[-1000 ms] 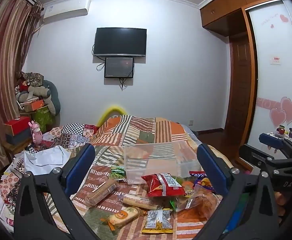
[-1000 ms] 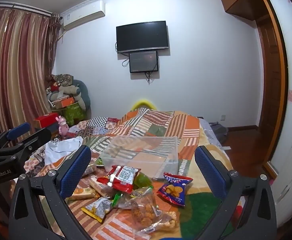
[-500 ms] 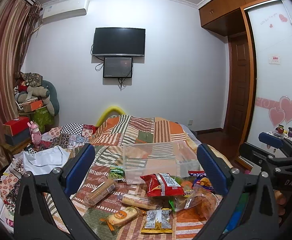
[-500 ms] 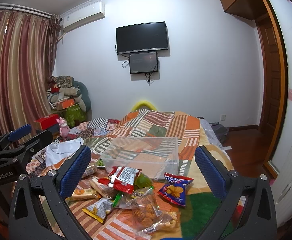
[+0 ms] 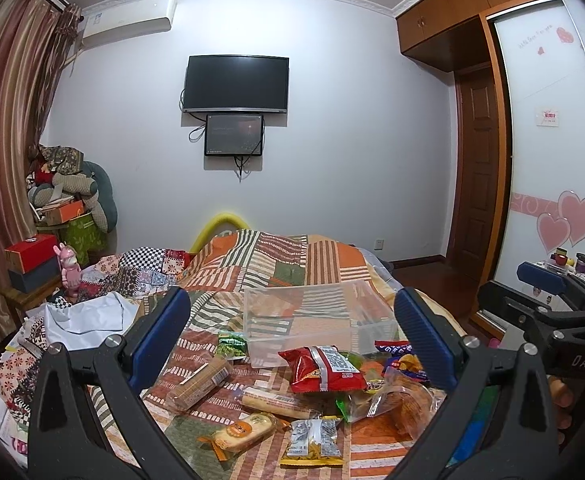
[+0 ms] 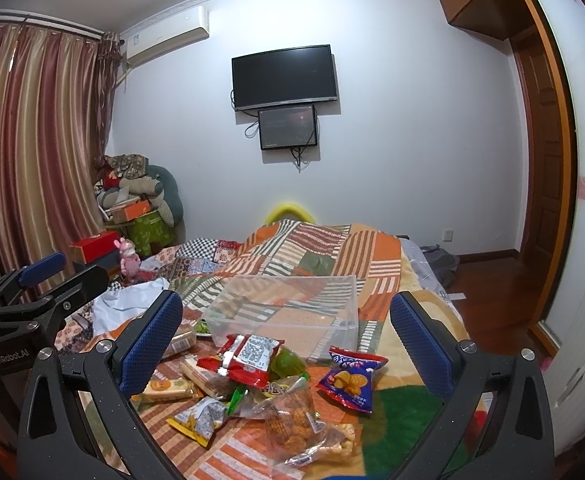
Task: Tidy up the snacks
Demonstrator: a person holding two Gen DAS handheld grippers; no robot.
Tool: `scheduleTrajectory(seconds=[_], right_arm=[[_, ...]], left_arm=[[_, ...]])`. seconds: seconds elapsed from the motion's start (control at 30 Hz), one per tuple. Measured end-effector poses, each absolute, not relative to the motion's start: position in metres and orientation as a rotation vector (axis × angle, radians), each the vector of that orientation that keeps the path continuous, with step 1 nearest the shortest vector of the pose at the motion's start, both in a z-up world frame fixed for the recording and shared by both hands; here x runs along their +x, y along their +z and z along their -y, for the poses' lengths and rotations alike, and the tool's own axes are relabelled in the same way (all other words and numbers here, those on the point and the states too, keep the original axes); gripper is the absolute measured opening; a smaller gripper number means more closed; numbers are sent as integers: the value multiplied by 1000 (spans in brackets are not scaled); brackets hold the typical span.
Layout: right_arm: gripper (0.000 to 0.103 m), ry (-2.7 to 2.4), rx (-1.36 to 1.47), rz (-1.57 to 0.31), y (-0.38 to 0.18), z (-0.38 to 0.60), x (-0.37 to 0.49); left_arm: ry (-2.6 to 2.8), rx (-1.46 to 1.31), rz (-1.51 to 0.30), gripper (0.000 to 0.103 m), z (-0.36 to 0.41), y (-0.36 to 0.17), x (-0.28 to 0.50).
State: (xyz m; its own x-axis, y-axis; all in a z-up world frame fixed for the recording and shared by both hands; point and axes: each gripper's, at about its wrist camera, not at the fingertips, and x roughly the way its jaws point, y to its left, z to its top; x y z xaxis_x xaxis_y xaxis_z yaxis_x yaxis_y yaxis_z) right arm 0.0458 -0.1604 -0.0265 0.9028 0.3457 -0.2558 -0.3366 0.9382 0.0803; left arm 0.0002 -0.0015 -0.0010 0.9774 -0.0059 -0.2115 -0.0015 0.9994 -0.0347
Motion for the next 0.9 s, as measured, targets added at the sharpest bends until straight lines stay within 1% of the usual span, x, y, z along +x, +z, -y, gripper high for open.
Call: scheduleTrajectory(seconds=[0.9], right_arm=[[103,356,46,-271,-23,162,43]], left_arm=[[-2,-38,-216,103,1,-2,1]])
